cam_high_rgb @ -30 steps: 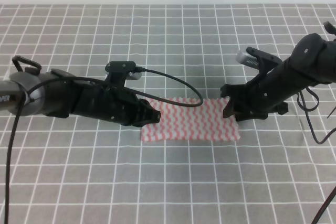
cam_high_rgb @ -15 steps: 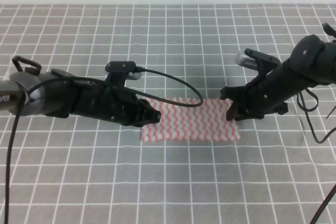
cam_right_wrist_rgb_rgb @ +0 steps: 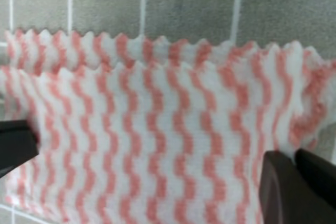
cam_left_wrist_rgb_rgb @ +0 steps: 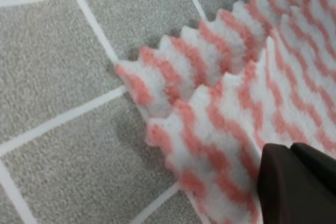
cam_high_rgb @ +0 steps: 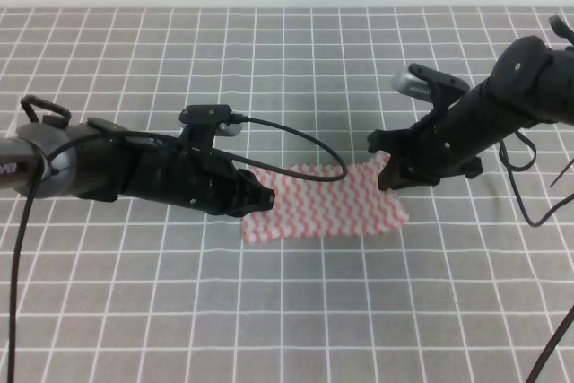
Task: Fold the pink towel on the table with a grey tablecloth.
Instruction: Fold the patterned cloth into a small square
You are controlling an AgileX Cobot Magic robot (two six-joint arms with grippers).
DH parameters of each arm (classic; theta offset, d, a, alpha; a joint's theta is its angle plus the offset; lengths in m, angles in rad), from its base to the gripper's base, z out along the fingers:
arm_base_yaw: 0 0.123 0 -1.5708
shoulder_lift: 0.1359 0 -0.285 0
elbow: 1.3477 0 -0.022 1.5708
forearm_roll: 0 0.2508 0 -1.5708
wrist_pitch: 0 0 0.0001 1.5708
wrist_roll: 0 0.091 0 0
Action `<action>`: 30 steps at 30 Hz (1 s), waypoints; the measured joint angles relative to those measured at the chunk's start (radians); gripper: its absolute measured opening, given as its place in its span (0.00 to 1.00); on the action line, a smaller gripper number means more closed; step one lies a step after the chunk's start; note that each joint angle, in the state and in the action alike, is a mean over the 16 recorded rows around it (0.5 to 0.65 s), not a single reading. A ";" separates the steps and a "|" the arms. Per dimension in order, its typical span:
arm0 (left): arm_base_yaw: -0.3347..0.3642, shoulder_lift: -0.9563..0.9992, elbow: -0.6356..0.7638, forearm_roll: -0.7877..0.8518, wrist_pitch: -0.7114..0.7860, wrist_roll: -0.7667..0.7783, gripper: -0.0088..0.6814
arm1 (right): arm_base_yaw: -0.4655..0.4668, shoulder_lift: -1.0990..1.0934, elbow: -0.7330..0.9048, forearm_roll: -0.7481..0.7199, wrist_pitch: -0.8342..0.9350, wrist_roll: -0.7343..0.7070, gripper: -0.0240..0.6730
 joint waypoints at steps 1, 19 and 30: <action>0.000 0.000 0.000 0.000 0.000 -0.001 0.01 | 0.000 0.000 -0.006 0.009 0.006 -0.007 0.02; 0.002 -0.020 -0.008 0.000 0.000 -0.007 0.01 | 0.035 0.001 -0.024 0.197 -0.002 -0.141 0.02; 0.023 -0.059 -0.021 0.033 0.005 -0.057 0.01 | 0.048 0.000 -0.025 0.197 -0.021 -0.144 0.02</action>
